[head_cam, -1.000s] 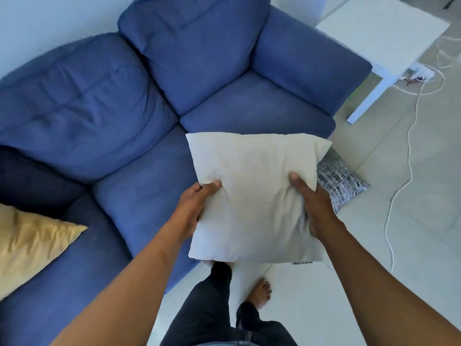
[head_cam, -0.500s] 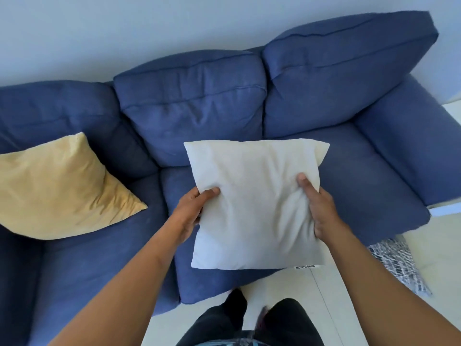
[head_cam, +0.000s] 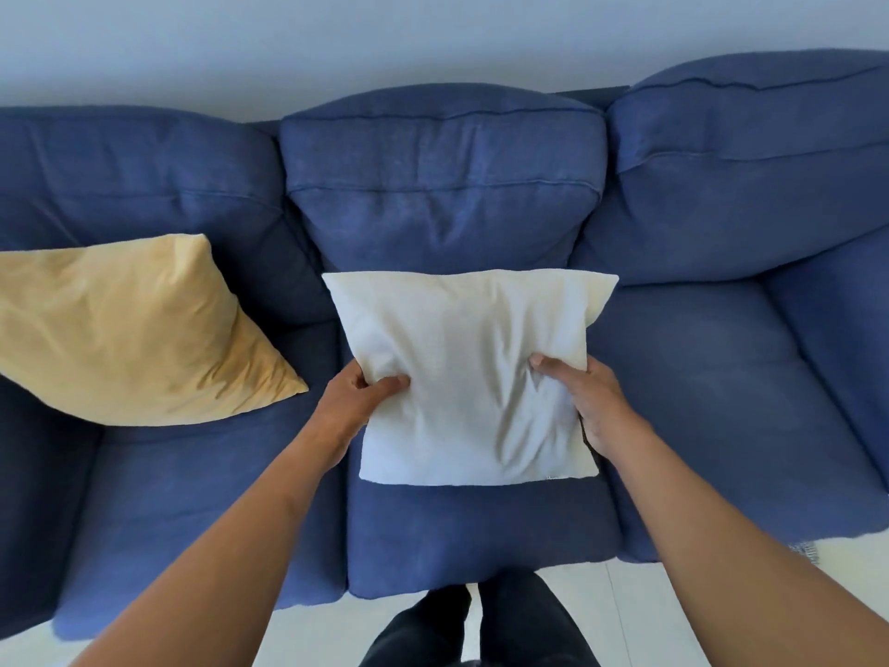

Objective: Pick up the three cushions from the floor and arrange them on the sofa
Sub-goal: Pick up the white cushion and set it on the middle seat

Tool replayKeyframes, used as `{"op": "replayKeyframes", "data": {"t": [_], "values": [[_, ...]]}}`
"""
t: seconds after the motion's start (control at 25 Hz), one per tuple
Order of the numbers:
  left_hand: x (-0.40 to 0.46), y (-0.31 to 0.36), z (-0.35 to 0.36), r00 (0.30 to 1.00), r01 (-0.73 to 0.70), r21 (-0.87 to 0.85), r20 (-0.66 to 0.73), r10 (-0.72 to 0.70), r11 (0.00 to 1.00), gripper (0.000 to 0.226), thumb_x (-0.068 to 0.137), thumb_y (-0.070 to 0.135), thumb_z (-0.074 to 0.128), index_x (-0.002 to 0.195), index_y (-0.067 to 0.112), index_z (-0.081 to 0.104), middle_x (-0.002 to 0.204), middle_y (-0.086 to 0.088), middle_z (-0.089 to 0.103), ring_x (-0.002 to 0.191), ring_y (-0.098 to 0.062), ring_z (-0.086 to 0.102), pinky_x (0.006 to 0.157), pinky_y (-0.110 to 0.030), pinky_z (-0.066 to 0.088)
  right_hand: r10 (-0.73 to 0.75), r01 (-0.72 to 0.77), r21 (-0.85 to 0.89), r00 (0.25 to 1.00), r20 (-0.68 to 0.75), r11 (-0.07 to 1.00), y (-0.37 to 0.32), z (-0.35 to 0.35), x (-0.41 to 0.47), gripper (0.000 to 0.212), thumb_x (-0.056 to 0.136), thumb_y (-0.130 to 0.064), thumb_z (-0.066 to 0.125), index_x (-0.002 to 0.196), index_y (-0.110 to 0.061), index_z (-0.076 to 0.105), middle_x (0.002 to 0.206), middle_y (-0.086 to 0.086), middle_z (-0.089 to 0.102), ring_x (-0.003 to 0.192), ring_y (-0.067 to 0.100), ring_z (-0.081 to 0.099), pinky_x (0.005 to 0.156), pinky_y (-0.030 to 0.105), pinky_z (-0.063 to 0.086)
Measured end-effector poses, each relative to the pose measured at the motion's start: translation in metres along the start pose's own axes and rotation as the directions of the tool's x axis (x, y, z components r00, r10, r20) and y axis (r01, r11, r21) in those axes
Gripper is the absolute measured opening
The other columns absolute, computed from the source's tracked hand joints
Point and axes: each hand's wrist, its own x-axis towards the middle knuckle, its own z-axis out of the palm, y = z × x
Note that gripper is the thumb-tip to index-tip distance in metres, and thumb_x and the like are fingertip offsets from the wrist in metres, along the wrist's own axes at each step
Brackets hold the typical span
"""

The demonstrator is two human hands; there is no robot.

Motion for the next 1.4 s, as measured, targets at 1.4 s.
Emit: {"op": "replayKeyframes", "data": {"t": [1.4], "values": [[0.191,0.057,-0.001,0.875,0.001,0.021,-0.484,0.009,1.0,0.005,0.098,0.019,0.072,0.1,0.019,0.076,0.113,-0.01,0.079,0.106,-0.029,0.077,0.088,-0.05,0.066,-0.134,0.07,-0.281,0.967,-0.216,0.957,-0.068,0.004,0.244,0.016,0.093,-0.022,0.072,0.101,-0.009,0.071,0.097,0.002,0.072,0.089,0.022,0.066,0.075,0.039,0.055]]}}
